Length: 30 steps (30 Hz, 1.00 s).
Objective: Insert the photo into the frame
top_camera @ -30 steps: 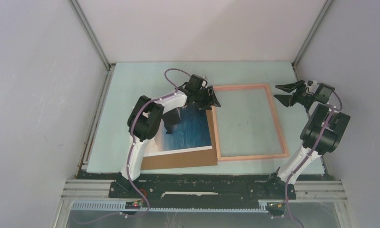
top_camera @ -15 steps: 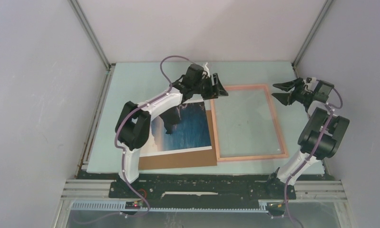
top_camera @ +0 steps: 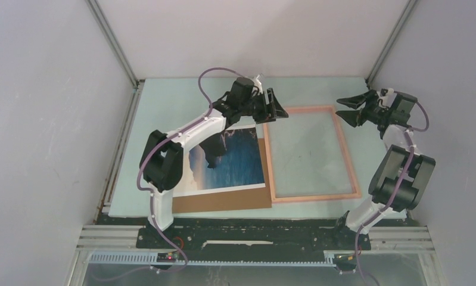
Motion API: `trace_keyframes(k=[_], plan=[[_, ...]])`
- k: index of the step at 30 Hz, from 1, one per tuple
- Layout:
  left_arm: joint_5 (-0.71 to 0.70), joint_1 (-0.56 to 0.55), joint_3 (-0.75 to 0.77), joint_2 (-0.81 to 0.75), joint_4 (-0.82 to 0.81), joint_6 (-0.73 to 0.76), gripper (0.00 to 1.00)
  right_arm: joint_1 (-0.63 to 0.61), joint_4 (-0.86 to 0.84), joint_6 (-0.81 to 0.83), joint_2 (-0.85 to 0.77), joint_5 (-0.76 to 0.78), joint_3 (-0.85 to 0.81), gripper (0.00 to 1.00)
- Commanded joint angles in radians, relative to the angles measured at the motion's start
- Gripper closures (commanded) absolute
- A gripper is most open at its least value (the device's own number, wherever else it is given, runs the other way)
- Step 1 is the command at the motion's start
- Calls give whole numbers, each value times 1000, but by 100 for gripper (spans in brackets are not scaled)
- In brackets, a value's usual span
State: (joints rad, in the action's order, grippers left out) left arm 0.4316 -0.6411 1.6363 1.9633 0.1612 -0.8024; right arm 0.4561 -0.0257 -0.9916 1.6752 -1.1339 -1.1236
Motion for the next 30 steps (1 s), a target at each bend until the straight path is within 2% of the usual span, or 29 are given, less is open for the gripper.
trace_keyframes(k=[1,14,18,24,27,30], plan=[[41,-4,1,-99,-19,-53,29,-38,17,-60,-104,0,4,34],[19,-7,-23,-191,-14,-97,30,-114,91,-82,-205,52,3,33],[-1,-9,17,-197,51,-186,32,-127,102,-114,-253,85,3,33],[65,-21,59,-147,39,-283,34,-128,75,-200,-303,120,3,33],[114,-27,69,-138,-34,-309,30,-129,98,-221,-319,130,3,33],[68,-40,73,-165,-54,-295,26,-137,110,-244,-336,146,3,33]])
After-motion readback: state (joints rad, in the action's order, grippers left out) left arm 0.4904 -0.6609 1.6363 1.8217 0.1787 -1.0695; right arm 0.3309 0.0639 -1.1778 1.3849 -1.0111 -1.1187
